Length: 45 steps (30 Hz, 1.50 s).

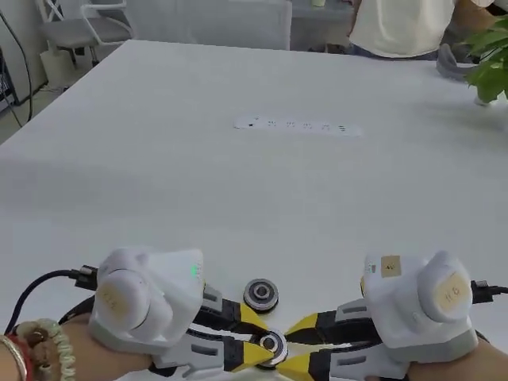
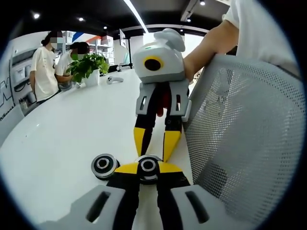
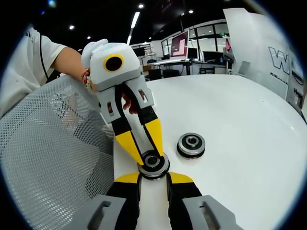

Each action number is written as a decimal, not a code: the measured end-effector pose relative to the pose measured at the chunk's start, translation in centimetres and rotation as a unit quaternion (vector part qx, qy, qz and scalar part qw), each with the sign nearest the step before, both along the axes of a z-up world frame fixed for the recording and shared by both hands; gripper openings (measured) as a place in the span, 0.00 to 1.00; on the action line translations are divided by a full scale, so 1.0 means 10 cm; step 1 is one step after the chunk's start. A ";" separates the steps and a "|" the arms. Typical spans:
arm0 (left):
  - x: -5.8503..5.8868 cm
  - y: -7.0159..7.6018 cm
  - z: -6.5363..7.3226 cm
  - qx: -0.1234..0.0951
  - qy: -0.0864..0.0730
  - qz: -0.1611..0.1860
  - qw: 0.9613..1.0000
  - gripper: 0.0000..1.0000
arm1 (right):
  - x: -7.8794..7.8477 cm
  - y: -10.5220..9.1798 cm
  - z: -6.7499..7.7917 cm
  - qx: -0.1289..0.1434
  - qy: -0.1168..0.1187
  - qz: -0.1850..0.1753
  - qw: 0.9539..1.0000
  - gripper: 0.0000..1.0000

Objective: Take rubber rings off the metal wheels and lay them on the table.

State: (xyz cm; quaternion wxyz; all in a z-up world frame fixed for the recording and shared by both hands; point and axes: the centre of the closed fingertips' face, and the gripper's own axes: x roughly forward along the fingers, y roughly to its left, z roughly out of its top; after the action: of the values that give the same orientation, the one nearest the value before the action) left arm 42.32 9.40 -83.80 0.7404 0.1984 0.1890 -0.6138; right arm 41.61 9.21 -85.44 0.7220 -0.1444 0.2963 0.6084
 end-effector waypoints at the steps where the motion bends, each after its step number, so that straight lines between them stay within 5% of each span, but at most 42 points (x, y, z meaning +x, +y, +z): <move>1: 0.00 0.00 0.00 0.000 -0.001 0.000 1.000 0.07 | 0.00 0.00 0.00 0.000 -0.002 0.001 1.000 0.17; 17: 0.01 0.01 0.00 -0.005 0.006 0.010 1.000 0.08 | 0.06 -0.06 -0.02 -0.036 -0.033 0.006 0.999 0.00; 22: 0.01 0.01 0.00 -0.006 0.007 0.010 1.000 0.08 | 0.09 -0.07 -0.01 -0.025 0.007 -0.026 0.999 0.00; 25: 0.01 0.01 0.00 -0.005 0.007 0.011 1.000 0.08 | 0.09 -0.08 -0.01 -0.019 0.052 -0.062 0.997 0.00; 38: 0.02 0.02 0.00 -0.009 0.007 0.013 1.000 0.08 | 0.13 -0.07 0.06 0.025 0.116 -0.112 0.987 0.00; 45: 0.02 0.02 0.00 -0.012 0.008 0.014 1.000 0.08 | 0.13 -0.07 0.07 0.032 0.127 -0.119 0.984 0.00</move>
State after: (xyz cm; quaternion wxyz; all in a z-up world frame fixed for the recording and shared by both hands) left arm 42.51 9.56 -83.79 0.7500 0.1823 0.1902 -0.6067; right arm 42.87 8.53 -84.75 0.7498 -0.0063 0.3810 0.5409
